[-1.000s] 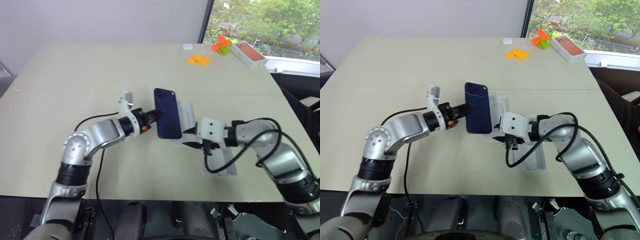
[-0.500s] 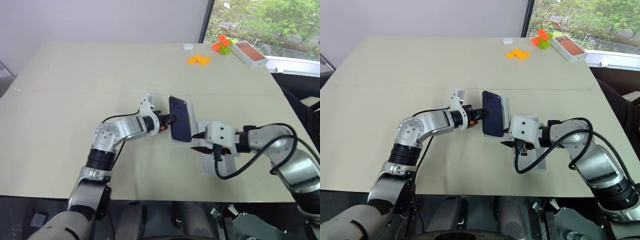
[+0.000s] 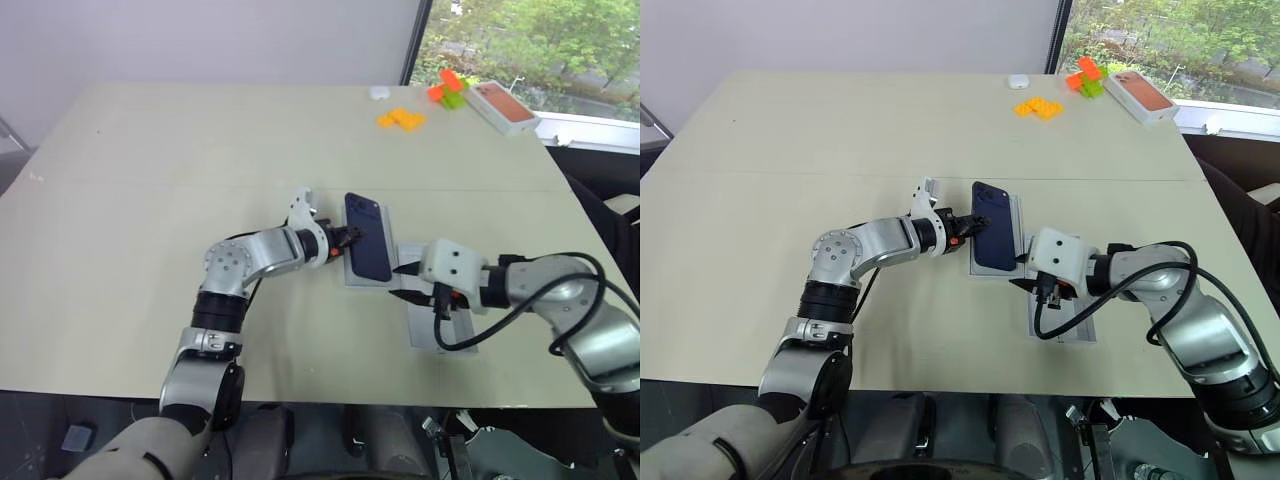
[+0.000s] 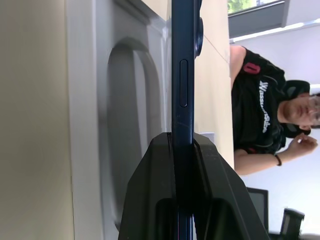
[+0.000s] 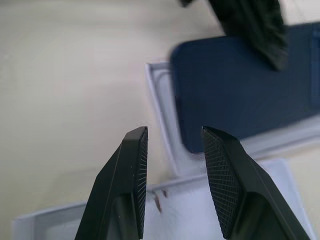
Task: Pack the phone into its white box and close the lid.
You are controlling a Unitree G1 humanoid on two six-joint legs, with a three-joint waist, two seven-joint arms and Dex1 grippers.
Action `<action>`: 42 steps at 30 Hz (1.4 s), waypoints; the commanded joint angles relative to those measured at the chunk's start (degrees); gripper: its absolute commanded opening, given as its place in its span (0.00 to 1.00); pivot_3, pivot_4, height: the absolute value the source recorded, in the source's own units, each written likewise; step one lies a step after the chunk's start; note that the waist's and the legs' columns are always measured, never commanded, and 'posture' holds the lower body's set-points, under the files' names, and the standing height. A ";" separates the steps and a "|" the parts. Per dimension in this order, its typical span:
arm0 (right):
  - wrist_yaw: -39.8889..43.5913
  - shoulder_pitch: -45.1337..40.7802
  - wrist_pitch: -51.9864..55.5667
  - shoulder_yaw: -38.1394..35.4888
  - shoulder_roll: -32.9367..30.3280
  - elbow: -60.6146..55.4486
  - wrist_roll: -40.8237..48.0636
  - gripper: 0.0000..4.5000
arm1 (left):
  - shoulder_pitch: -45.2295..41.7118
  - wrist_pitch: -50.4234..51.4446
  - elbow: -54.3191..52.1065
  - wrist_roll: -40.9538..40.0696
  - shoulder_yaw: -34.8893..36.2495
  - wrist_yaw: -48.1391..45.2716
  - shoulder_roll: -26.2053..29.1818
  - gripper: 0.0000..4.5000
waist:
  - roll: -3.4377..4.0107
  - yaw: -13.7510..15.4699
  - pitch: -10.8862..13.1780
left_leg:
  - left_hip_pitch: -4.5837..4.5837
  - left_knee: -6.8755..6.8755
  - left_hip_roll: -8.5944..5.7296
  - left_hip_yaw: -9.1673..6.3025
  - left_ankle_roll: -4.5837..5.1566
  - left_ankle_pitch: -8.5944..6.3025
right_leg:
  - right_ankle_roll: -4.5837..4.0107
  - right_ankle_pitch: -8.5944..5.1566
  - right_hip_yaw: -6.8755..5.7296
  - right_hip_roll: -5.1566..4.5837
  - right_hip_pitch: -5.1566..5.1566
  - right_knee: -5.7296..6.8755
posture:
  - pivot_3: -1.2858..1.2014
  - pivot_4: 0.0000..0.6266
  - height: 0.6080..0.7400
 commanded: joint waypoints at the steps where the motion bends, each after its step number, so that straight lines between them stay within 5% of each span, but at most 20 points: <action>1: -0.90 2.08 0.45 -3.19 -0.52 -1.34 1.68 0.39 | -1.87 1.46 -0.65 0.20 2.45 -2.87 -1.22 0.00 | 0.00 0.00 0.00 | -0.06 0.01 0.00 0.00 0.00 0.00 | 0.00 0.00 0.00 0.00 -0.05 0.01 | 0.52 0.24 1.00; 20: -2.80 4.03 -0.28 -3.69 -0.60 -0.15 2.39 0.39 | -2.21 5.50 0.14 7.79 6.79 -5.14 -4.16 0.00 | -0.01 -0.02 0.00 | -0.37 0.14 -0.03 0.00 0.00 0.01 | 0.06 0.05 0.00 0.01 -0.34 0.09 | 0.52 0.24 1.00; 28: -2.66 3.83 -0.54 -3.43 -0.67 0.01 2.44 0.40 | -1.82 7.37 -1.24 8.36 8.82 -5.35 -5.16 0.82 | -0.01 -0.02 -0.03 | -0.36 0.17 -0.03 0.01 0.00 0.01 | 0.06 0.05 0.00 0.01 -0.33 0.11 | 0.52 0.24 1.00; 42: -2.68 2.81 -0.70 -2.70 -0.25 0.41 2.50 0.40 | -0.17 19.31 -9.33 0.53 12.82 0.52 2.30 0.82 | 0.00 -0.09 -0.04 | -0.29 0.18 -0.01 -0.01 -0.04 0.04 | 0.06 0.07 0.02 0.01 -0.33 0.25 | 0.52 0.24 1.00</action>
